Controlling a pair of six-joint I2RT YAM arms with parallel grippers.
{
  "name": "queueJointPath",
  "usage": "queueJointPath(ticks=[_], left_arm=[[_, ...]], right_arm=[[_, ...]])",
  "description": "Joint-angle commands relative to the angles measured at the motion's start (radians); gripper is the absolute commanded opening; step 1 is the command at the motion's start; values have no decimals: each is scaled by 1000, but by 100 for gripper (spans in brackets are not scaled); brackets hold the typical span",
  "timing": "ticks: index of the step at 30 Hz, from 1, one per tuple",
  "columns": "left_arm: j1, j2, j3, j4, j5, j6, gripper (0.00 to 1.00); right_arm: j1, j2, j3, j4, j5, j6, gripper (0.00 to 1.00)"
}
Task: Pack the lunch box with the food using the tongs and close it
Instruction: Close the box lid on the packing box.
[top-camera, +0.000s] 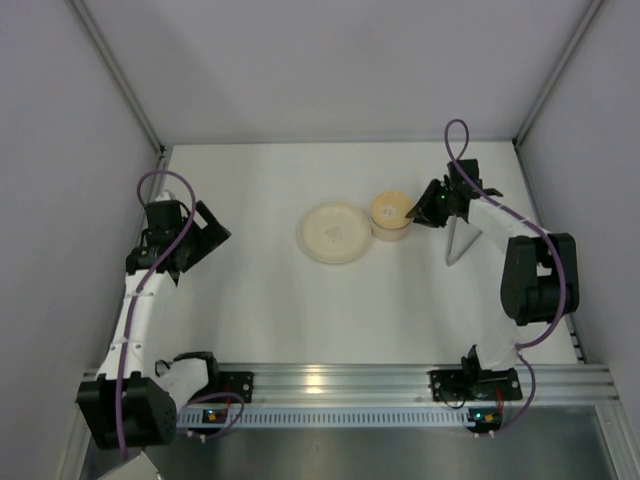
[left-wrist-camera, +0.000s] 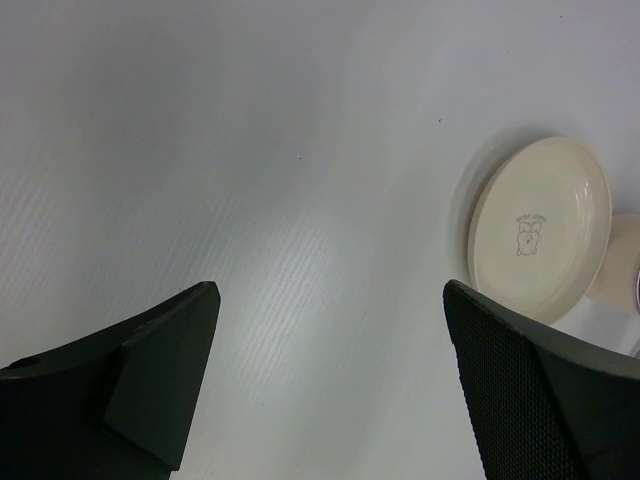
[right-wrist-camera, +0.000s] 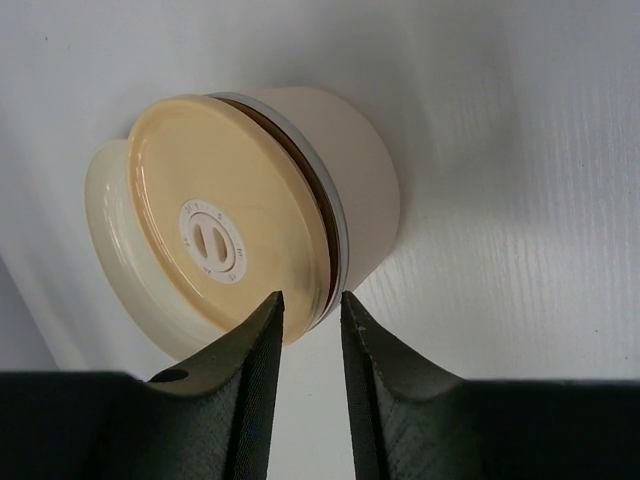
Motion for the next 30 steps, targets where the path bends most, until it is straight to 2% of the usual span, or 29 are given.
queueJointPath(ticks=[1, 11, 22, 30], left_arm=[[-3, -17, -3, 44, 5, 12, 98], [-3, -12, -3, 46, 4, 9, 99], [-5, -7, 0, 43, -7, 15, 98], [-3, -4, 3, 43, -9, 15, 98]], right_arm=[[-11, -72, 27, -31, 16, -24, 29], [-2, -161, 94, -80, 120, -78, 31], [90, 58, 321, -114, 157, -116, 28], [109, 167, 337, -103, 197, -124, 27]])
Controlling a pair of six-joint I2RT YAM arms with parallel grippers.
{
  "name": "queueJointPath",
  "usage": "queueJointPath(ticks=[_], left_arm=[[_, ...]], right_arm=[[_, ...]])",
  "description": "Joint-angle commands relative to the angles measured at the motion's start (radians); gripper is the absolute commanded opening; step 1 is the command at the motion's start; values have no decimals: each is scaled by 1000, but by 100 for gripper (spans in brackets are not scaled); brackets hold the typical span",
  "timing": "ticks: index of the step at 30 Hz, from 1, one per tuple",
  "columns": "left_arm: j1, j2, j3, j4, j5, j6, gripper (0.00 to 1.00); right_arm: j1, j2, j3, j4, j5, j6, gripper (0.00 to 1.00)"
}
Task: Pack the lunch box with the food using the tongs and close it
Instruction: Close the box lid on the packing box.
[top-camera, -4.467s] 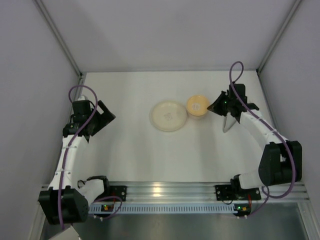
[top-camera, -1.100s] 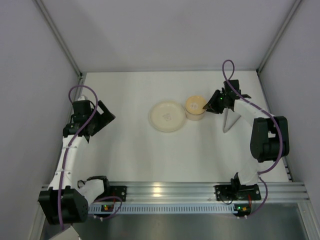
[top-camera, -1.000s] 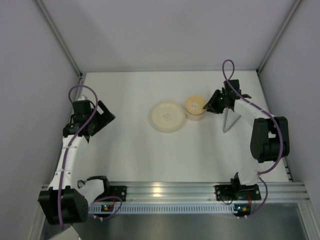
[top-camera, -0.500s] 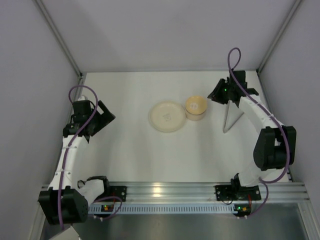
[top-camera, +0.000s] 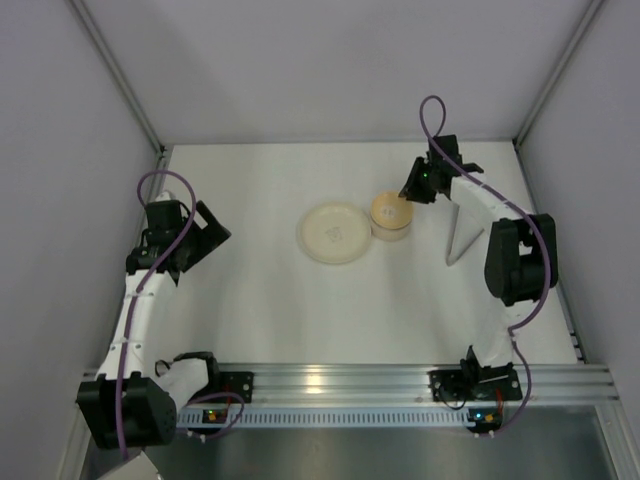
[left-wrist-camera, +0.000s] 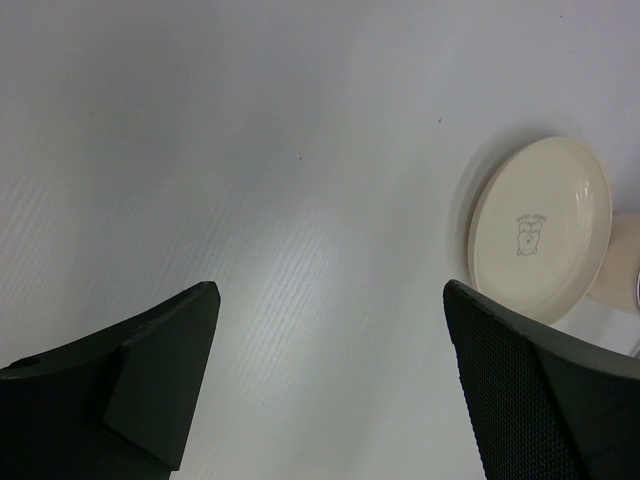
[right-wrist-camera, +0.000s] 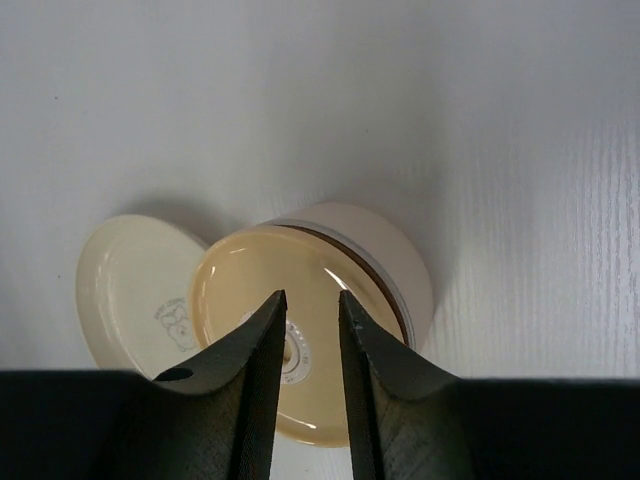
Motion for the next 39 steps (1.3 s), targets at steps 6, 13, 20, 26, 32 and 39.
queueJointPath(ticks=[6, 13, 20, 26, 32, 39], left_arm=[[-2, -1, 2, 43, -12, 15, 98], [-2, -1, 2, 40, -14, 15, 98], [-2, -3, 2, 41, -11, 13, 98], [-2, -4, 2, 43, -11, 13, 98], [-2, -6, 0, 41, -8, 15, 98], [-7, -6, 0, 43, -8, 15, 99]], right_arm=[[18, 85, 13, -18, 16, -26, 26], [31, 70, -24, -7, 40, -34, 26], [47, -7, 3, -30, 49, -45, 26], [103, -72, 22, -50, 89, -63, 27], [167, -85, 49, -111, 227, -103, 29], [192, -12, 33, -113, 312, -134, 36]])
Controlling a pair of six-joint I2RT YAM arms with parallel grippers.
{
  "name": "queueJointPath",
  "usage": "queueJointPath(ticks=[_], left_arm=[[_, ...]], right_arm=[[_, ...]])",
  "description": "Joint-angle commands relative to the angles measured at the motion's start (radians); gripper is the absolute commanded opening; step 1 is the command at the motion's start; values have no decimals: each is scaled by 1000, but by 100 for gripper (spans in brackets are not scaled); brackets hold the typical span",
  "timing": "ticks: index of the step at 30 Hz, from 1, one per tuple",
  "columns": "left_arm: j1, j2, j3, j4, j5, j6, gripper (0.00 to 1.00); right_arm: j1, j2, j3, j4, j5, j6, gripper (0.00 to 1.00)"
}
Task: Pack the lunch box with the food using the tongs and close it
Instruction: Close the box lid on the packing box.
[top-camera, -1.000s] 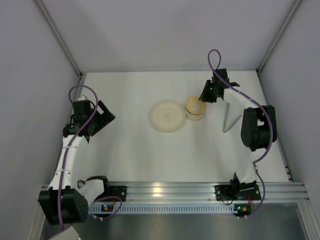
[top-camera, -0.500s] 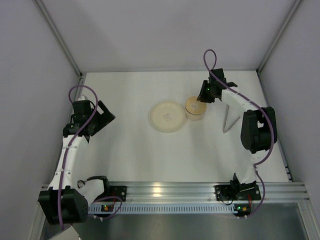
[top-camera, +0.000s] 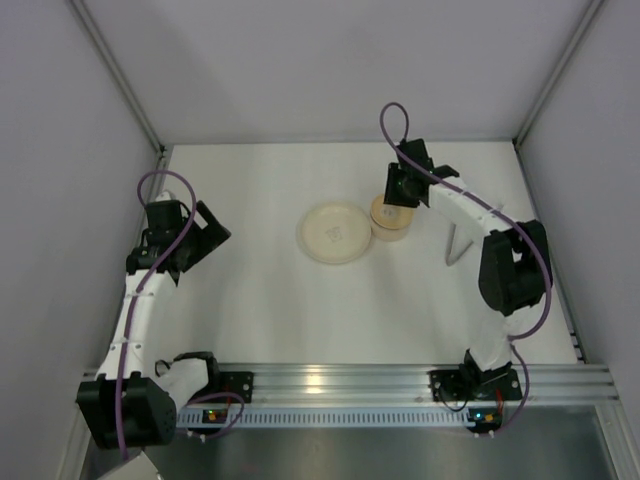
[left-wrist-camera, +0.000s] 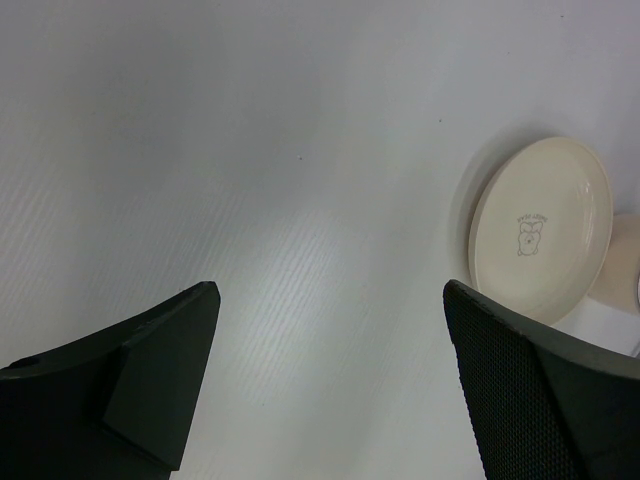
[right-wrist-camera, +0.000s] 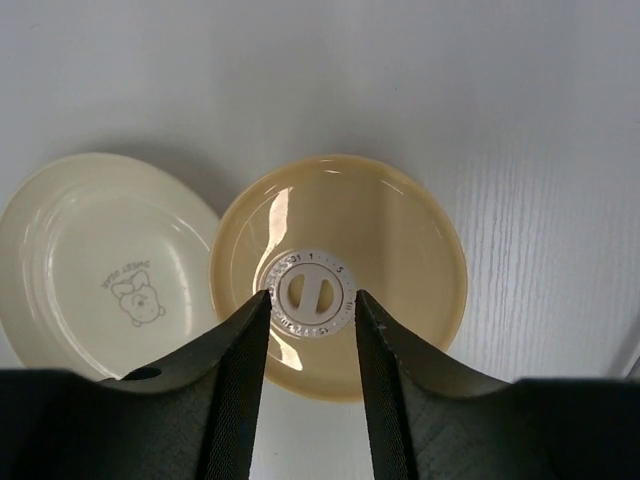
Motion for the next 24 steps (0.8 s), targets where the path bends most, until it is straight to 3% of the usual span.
queueJointPath(ticks=[1, 8, 24], left_arm=[[-3, -6, 0, 43, -6, 15, 98], [-6, -4, 0, 41, -11, 16, 98], [-6, -3, 3, 40, -15, 15, 99]], right_arm=[[11, 40, 27, -28, 87, -35, 40], [12, 154, 41, -37, 59, -64, 57], [43, 148, 35, -106, 127, -90, 57]])
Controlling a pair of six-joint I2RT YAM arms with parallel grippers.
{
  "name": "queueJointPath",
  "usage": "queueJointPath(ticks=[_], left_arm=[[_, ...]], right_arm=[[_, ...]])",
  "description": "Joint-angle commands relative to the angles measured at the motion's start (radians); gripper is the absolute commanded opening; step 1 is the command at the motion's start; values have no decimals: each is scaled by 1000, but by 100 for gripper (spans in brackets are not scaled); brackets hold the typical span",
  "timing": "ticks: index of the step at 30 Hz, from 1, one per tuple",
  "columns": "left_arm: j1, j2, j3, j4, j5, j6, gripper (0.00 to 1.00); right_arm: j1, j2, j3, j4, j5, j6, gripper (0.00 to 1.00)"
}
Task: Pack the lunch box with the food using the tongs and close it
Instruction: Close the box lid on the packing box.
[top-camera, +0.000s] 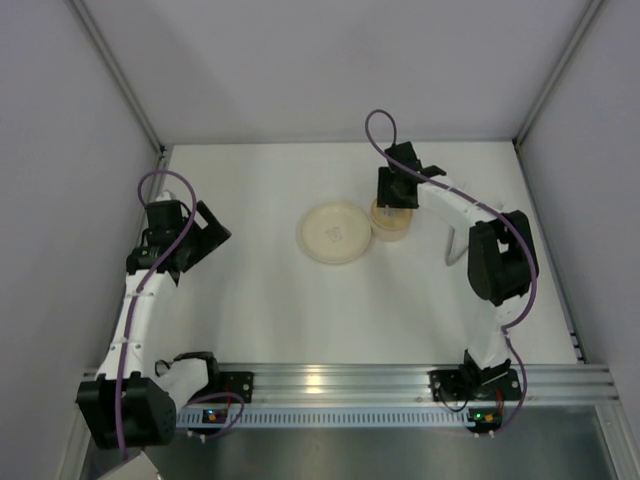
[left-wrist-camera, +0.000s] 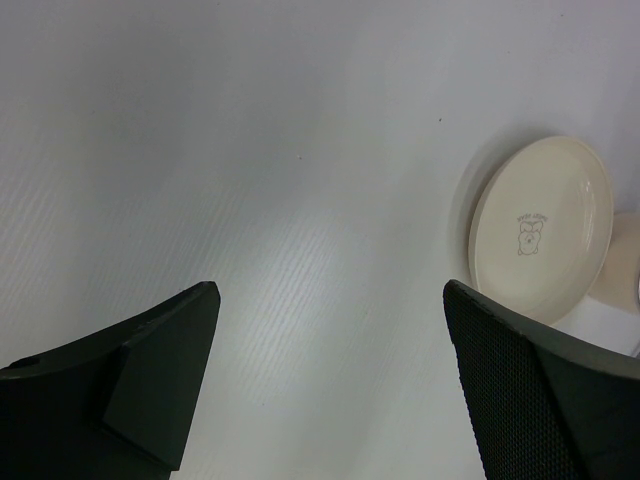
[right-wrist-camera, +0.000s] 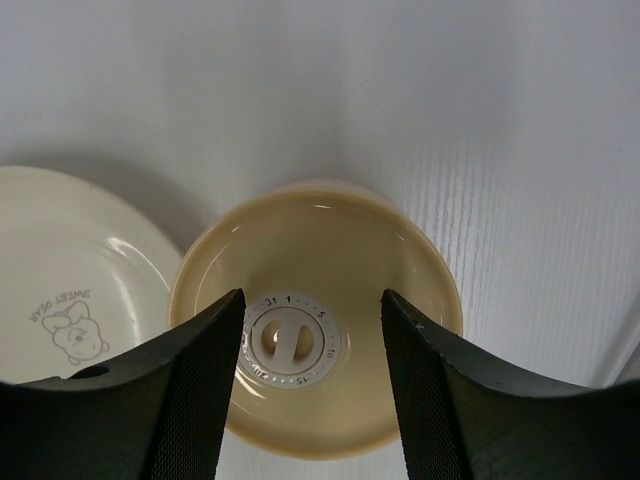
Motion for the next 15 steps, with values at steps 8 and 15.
queueJointPath(ticks=[8, 15], left_arm=[[-8, -4, 3, 39, -16, 16, 99], [-8, -4, 2, 37, -14, 16, 99]], right_arm=[[38, 80, -19, -134, 74, -30, 57], [46, 135, -1, -172, 99, -44, 57]])
